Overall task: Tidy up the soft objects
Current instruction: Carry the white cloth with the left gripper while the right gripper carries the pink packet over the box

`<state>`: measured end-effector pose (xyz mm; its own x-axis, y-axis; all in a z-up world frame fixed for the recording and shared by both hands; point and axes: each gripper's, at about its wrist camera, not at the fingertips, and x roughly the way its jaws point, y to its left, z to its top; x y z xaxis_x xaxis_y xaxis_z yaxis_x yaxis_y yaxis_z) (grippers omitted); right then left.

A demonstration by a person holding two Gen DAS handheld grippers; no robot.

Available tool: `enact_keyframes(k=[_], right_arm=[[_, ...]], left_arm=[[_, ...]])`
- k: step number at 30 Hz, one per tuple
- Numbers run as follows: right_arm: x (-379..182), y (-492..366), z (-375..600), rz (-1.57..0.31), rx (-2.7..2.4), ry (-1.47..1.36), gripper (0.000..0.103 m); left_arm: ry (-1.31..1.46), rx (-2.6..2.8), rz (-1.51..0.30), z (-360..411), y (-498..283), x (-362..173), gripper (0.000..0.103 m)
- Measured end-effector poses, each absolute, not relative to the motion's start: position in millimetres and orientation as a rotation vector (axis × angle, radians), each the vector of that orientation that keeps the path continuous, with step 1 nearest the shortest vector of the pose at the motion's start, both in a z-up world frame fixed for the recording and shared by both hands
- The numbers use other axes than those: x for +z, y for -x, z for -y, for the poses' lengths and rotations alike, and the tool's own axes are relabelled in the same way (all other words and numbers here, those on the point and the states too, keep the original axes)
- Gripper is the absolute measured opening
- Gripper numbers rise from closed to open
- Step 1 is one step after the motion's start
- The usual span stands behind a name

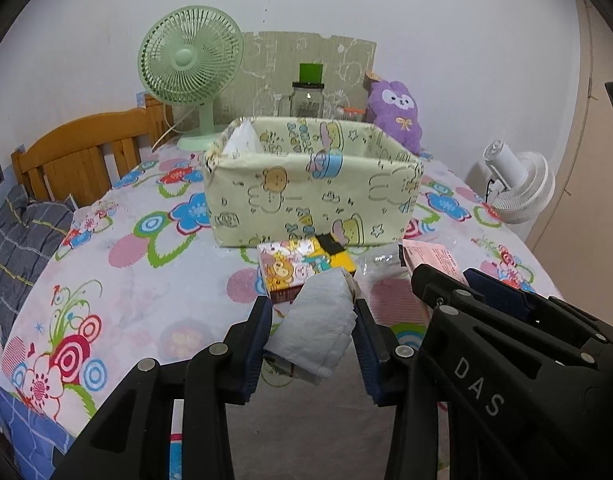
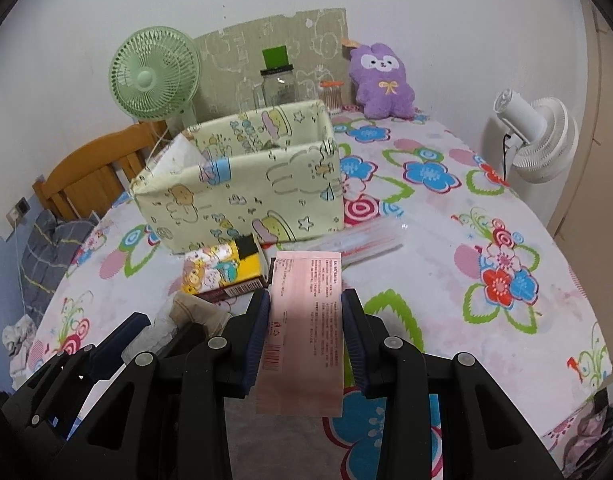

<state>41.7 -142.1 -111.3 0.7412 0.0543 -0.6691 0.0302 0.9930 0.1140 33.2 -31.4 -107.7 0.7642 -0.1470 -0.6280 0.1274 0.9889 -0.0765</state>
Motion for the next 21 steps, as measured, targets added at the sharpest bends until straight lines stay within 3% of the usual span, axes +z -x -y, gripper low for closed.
enact_keyframes(k=[21], right_arm=[[-56.9,-33.1,142.7,-0.645,0.015,-0.117,0.04]], left_arm=[[0.038,-0.164,-0.628,33.3,-28.5,-59.2,0.04]])
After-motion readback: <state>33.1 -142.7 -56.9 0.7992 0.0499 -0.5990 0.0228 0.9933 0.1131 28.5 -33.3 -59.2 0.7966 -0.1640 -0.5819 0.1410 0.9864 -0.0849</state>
